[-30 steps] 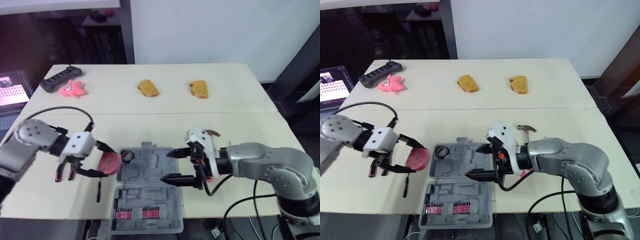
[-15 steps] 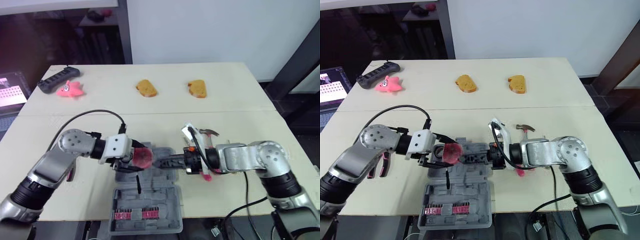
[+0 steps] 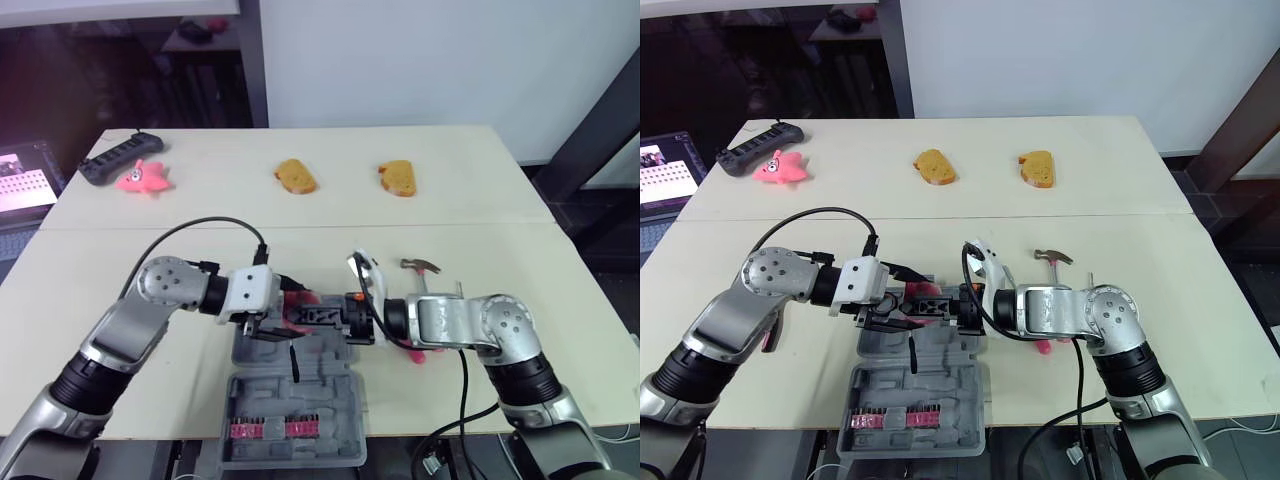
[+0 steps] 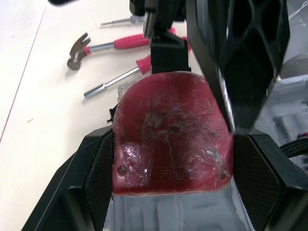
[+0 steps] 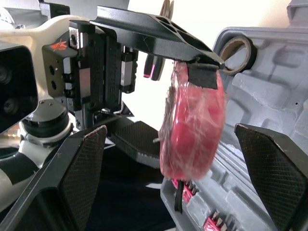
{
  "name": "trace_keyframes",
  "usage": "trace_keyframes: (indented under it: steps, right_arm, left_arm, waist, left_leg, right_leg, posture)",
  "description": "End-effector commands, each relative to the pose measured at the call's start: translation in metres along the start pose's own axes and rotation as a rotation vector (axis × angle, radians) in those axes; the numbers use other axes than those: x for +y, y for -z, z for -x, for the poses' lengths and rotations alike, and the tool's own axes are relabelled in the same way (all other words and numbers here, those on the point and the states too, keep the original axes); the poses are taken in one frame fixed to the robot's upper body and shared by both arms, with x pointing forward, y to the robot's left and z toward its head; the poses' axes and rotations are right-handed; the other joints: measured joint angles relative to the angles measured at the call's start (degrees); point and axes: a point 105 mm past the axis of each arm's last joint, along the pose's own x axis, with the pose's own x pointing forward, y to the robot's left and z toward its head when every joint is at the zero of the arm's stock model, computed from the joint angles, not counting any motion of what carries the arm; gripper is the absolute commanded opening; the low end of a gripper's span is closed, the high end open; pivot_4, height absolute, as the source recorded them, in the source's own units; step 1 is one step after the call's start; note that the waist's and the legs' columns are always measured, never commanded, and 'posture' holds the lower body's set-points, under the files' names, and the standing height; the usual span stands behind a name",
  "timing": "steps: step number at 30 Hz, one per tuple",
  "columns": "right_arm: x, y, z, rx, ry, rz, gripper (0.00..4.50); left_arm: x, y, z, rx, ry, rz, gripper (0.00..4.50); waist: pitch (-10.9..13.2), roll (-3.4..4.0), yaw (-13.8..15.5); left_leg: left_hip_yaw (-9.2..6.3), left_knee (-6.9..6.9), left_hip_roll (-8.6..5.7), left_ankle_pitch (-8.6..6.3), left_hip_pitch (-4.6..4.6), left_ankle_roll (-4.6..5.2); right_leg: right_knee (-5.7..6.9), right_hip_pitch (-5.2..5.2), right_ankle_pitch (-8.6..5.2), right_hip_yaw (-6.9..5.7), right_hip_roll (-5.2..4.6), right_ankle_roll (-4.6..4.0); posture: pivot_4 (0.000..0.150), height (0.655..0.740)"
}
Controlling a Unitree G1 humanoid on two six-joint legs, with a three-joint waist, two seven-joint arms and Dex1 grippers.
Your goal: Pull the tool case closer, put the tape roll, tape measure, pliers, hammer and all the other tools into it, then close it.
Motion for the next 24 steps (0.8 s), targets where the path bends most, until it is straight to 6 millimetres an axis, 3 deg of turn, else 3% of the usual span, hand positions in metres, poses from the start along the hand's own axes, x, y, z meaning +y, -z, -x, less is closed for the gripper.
trace_keyframes:
  steps: [1,6,13,16,20,24]
  right_arm:
    - [0.012,-0.009,0.004,-0.049,-0.042,0.017,2.82]
    - [0.014,-0.011,0.005,-0.063,-0.050,0.020,0.52]
    - [0.017,-0.012,0.007,-0.081,-0.069,0.019,0.52]
    - [0.017,-0.013,0.012,-0.105,-0.076,0.017,0.52]
    - [0.002,-0.018,0.035,-0.161,-0.020,0.010,0.52]
    - [-0.006,-0.013,0.061,-0.184,0.009,0.033,0.52]
  left_arm:
    - [-0.002,-0.003,-0.001,-0.007,-0.002,-0.026,2.92]
    - [-0.006,0.002,-0.003,-0.005,-0.001,-0.020,2.92]
    - [-0.002,0.004,-0.001,-0.011,-0.010,0.008,2.92]
    - [0.005,-0.006,0.004,-0.071,-0.034,0.041,4.36]
    - [0.014,-0.024,0.028,-0.193,-0.095,0.148,4.44]
    - [-0.008,-0.031,0.046,-0.230,-0.039,0.255,4.44]
  waist:
    - [0.00,0.00,0.06]
    - [0.00,0.01,0.09]
    - [-0.01,0.02,0.07]
    - [-0.01,0.03,0.07]
    - [-0.01,0.02,0.15]
    - [-0.01,0.03,-0.01]
  left_leg:
    - [0.00,0.00,0.00,0.00,0.00,0.00]
    - [0.00,0.01,0.00,0.00,0.00,0.00]
    - [0.00,0.00,0.00,0.00,0.00,0.00]
    - [0.00,0.00,0.00,0.00,0.00,0.00]
    - [-0.01,0.01,0.00,0.00,-0.02,0.00]
    - [-0.01,-0.01,0.00,-0.01,-0.03,0.01]
  right_leg:
    - [0.00,0.00,0.00,0.00,0.00,0.00]
    - [0.00,0.00,0.00,0.00,-0.01,0.00]
    - [0.00,0.00,0.00,0.00,-0.01,0.00]
    - [0.00,0.00,0.00,0.00,-0.01,0.00]
    - [-0.01,0.00,0.00,0.00,-0.02,0.00]
    - [-0.02,0.00,-0.01,-0.01,-0.02,0.00]
  posture:
    - [0.150,0.7400]
    - [0.150,0.7400]
    - [0.150,0.7400]
    - [0.150,0.7400]
    - [0.150,0.7400]
    - [0.150,0.7400]
